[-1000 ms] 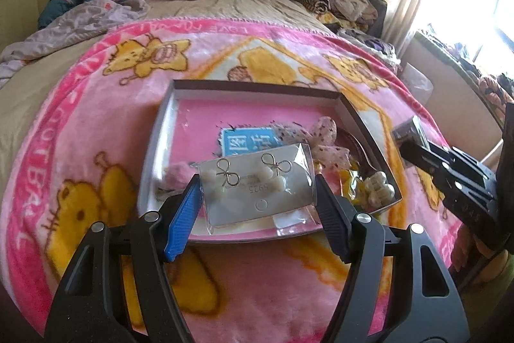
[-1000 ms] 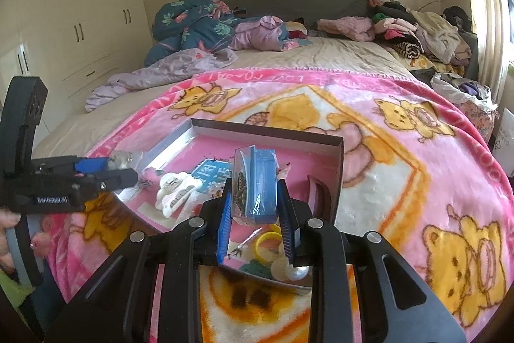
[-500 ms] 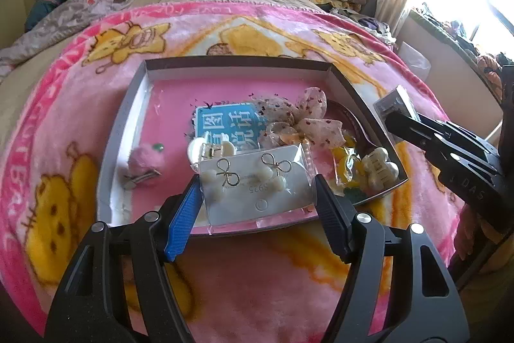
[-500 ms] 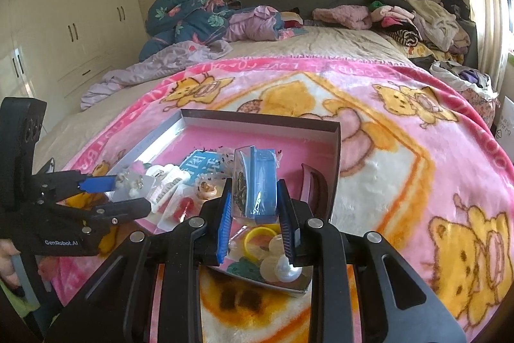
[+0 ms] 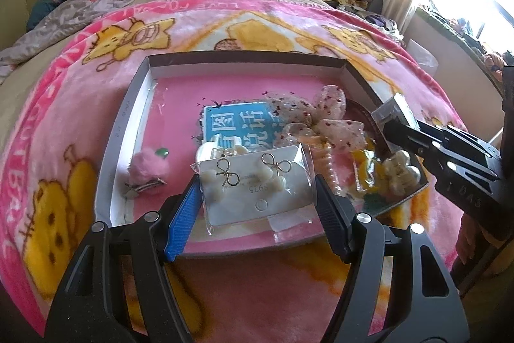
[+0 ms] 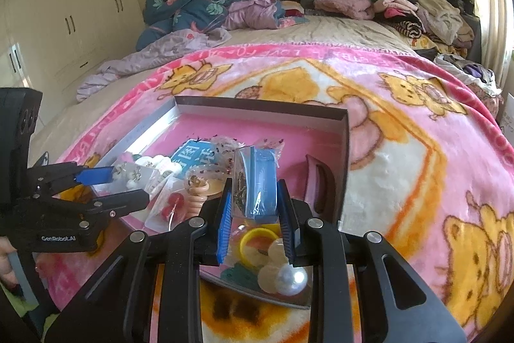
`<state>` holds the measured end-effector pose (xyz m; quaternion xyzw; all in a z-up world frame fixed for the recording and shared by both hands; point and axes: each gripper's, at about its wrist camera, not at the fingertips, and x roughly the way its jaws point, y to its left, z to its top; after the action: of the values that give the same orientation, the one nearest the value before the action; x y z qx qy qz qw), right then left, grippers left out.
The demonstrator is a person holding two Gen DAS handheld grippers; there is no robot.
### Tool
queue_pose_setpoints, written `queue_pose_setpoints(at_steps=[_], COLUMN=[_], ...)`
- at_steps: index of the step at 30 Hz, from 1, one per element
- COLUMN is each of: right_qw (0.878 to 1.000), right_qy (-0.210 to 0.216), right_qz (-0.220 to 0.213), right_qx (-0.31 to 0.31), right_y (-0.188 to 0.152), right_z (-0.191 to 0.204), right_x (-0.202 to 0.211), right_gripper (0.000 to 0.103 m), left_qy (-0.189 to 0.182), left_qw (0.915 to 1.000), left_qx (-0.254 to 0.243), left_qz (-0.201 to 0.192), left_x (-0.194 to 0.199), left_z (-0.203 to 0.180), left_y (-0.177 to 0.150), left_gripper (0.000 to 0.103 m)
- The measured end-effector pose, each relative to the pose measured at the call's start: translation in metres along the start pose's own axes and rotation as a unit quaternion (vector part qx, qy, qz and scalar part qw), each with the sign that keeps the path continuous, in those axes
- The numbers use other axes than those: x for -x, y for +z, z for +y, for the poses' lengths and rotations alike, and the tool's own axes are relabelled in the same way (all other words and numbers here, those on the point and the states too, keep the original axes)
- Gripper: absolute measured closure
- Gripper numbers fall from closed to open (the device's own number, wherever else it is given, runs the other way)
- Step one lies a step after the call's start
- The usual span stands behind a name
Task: Organize jewelry
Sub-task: 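Carry the stud earring bag and blue clip into the box and open both tools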
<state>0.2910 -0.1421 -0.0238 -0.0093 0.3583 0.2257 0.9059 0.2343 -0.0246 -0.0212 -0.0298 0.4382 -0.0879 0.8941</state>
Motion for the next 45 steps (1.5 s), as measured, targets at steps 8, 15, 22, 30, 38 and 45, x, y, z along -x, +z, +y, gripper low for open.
queue_pose_setpoints(at_steps=[8,15,22,30,38,45], right_qw=[1.0,0.999,0.998,0.997,0.997,0.997], right_qy=[0.012,0.027,0.041,0.047,0.045,0.043], right_qz=[0.015,0.031,0.046,0.058,0.059,0.057], right_qx=[0.006,0.014,0.025,0.024,0.018,0.017], right_y=[-0.001,-0.009,-0.017,-0.025,-0.025,-0.028], right_z=[0.01,0.021,0.033,0.039,0.038,0.038], right_x=[-0.017,-0.03,-0.033,-0.031,-0.025,-0.017], right_gripper=[0.078,0.078,0.078,0.078,0.077,0.076], left_qy=[0.008,0.011,0.011,0.011,0.009,0.004], left_qw=[1.0,0.9999,0.9998,0.9998,0.9998,0.9999], left_qx=[0.003,0.009,0.015,0.016,0.015,0.015], left_qz=[0.003,0.003,0.003,0.004,0.005,0.005], left_x=[-0.009,-0.012,-0.015,-0.015,-0.015,-0.014], left_z=[0.007,0.014,0.019,0.02,0.019,0.014], left_y=[0.003,0.006,0.01,0.011,0.011,0.011], left_gripper=[0.043,0.043,0.043,0.043,0.043,0.043])
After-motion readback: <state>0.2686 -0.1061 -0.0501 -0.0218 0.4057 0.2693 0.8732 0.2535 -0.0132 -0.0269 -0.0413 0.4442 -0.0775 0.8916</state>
